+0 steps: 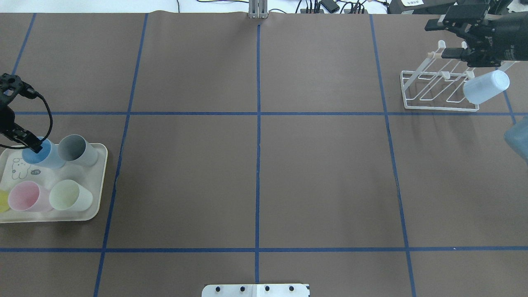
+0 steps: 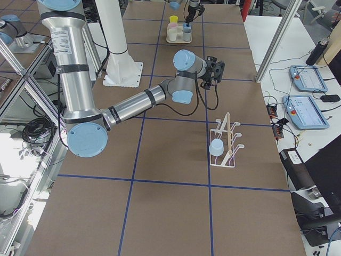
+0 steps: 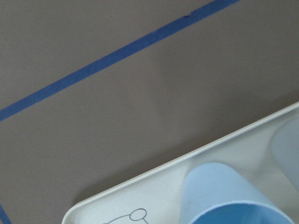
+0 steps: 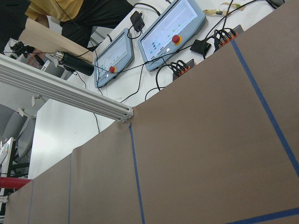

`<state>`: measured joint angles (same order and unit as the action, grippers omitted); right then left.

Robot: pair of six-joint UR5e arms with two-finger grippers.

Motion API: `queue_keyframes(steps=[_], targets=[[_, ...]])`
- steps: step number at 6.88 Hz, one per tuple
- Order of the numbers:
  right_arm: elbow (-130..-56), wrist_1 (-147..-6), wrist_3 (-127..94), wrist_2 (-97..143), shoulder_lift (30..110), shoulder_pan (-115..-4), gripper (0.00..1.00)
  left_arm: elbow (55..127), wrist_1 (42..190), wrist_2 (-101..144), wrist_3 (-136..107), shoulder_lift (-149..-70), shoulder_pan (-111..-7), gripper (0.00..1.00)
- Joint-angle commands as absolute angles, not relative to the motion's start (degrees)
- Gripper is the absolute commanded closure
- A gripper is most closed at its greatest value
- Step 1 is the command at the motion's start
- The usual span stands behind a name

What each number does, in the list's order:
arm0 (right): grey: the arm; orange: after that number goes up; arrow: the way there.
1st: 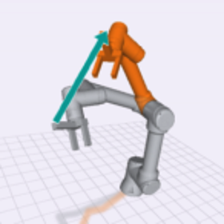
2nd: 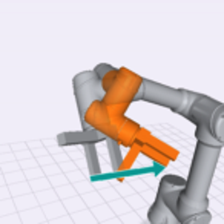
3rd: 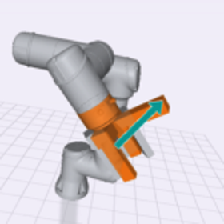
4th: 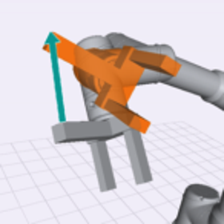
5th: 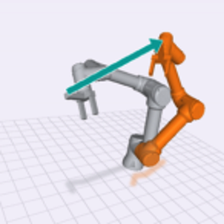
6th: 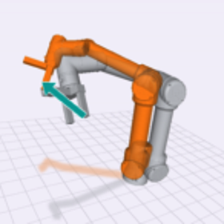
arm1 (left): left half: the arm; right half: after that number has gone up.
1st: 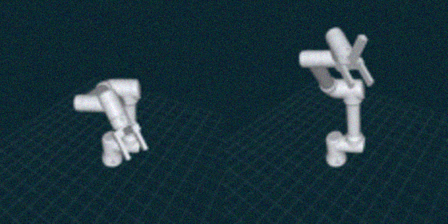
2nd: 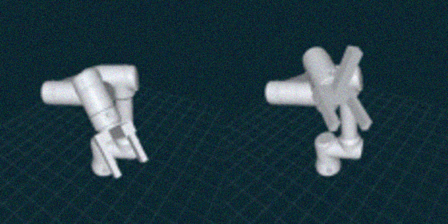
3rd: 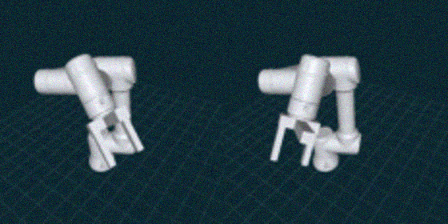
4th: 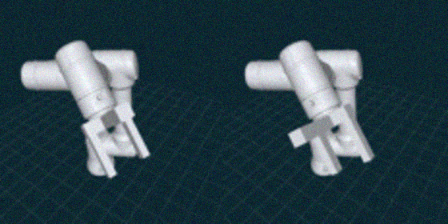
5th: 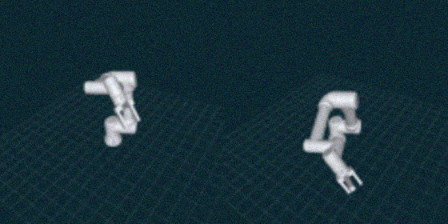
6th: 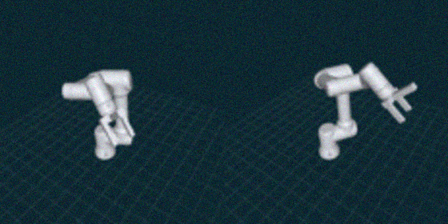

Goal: Transfer IKEA cup to right arm and place on rack

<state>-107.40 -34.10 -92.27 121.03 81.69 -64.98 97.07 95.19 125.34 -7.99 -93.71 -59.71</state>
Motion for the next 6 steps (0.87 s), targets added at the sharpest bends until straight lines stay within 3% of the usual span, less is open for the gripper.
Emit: queue_keyframes(steps=[1, 4, 6], targets=[[-107.4, -34.1, -92.2, 121.0, 81.7, -65.0, 0.00, 97.1, 95.1, 125.4, -7.9, -93.4, -59.7, 0.84], [-107.3, -34.1, -92.1, 121.0, 81.6, -65.0, 0.00, 97.7, 95.1, 128.5, -7.9, -93.4, -59.3, 0.98], [-107.3, -34.2, -92.1, 120.9, 80.9, -65.0, 0.00, 98.6, 94.9, 131.8, -7.9, -93.4, -59.5, 1.00]])
